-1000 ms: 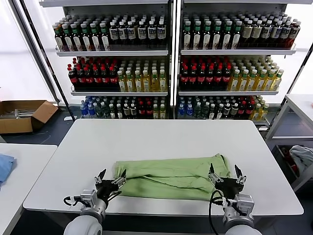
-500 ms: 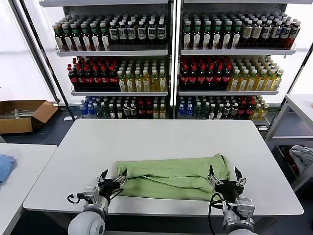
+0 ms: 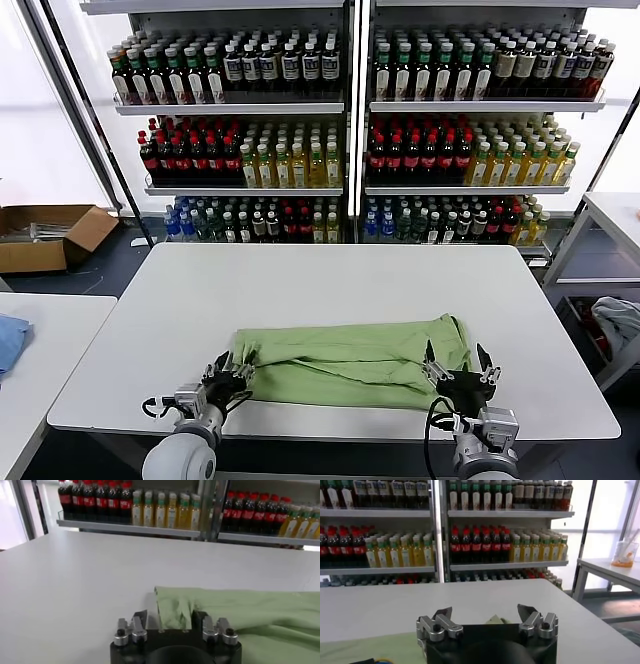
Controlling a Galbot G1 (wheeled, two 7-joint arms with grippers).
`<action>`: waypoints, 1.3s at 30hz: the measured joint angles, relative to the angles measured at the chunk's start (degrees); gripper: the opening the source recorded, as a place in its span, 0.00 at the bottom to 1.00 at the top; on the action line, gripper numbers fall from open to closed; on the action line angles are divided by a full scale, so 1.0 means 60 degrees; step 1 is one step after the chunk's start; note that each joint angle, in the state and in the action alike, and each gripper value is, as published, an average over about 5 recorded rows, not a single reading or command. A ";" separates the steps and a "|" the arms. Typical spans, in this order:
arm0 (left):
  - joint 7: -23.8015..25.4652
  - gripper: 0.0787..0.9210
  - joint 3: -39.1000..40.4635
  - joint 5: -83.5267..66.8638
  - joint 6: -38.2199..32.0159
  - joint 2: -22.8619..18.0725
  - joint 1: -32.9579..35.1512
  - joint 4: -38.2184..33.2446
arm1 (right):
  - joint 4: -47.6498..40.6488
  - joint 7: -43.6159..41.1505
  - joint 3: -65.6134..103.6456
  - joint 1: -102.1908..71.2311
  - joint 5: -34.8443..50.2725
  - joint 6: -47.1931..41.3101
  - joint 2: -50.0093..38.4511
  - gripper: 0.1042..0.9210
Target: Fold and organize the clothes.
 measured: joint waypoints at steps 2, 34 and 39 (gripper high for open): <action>0.0036 0.48 0.0003 0.0014 -0.0008 -0.0007 -0.0003 0.0023 | 0.0000 -0.0001 0.0006 0.0016 0.0001 -0.0002 -0.0001 0.88; 0.0398 0.02 -0.2610 -0.0755 -0.0452 0.2576 -0.0342 -0.0121 | -0.0338 0.0096 -0.0111 0.0530 0.0097 -0.0152 -0.0130 0.88; 0.0393 0.02 -0.3186 -0.1130 -0.0272 0.3339 -0.0419 -0.0235 | -0.0282 0.0098 -0.0080 0.0531 0.0109 -0.0156 -0.0121 0.88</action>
